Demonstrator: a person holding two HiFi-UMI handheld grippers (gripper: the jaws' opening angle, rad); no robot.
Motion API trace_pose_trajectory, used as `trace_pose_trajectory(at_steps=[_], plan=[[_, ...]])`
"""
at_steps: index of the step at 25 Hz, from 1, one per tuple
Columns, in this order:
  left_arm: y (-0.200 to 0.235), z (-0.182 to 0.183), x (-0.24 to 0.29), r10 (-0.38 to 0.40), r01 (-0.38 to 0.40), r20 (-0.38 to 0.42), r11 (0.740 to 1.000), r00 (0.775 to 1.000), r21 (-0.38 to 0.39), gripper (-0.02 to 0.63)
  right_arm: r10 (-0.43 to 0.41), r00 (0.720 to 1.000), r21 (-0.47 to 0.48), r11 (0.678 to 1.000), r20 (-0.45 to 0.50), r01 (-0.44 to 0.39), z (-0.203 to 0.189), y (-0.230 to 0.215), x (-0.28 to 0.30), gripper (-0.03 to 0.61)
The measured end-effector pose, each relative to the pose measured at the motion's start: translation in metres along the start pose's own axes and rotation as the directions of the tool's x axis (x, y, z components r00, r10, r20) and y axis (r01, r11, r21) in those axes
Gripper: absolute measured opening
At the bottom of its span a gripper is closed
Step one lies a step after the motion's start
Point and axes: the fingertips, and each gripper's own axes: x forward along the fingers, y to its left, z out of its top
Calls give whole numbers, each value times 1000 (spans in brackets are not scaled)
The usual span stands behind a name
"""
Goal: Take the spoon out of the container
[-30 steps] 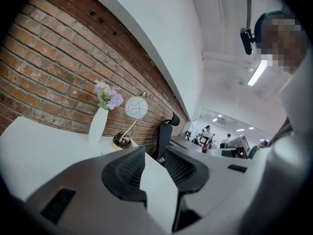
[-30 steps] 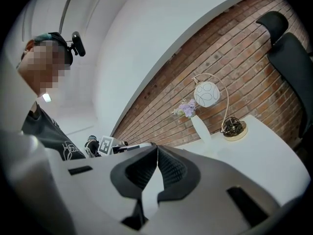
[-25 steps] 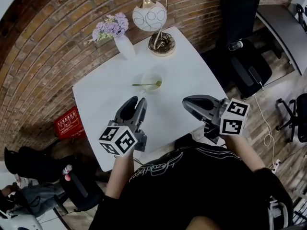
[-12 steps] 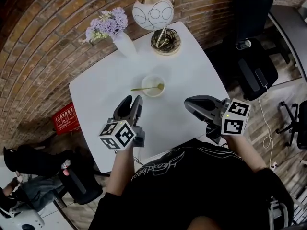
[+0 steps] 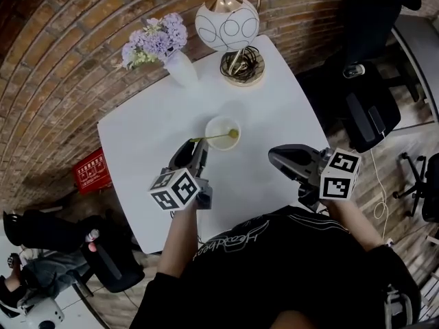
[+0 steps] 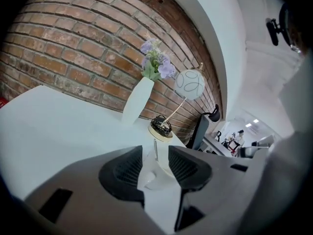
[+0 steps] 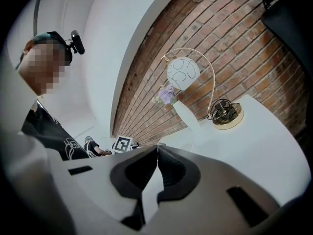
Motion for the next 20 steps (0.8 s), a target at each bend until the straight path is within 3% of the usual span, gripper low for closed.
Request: trace_pose_trajectory(at_steps=[5, 14, 20], plan=[[4, 1, 10, 1, 0, 5, 1000, 1000, -24, 145, 5, 1000, 17, 1000, -3, -5, 2, -4, 3, -3], [-8, 3, 14, -40, 40, 20, 999, 999, -20, 36, 13, 1000, 33, 999, 3, -13, 3, -4, 2, -3], [-11, 5, 16, -44, 44, 25, 999, 999, -11, 13, 3, 1000, 47, 999, 5, -3, 2, -9, 3, -3]])
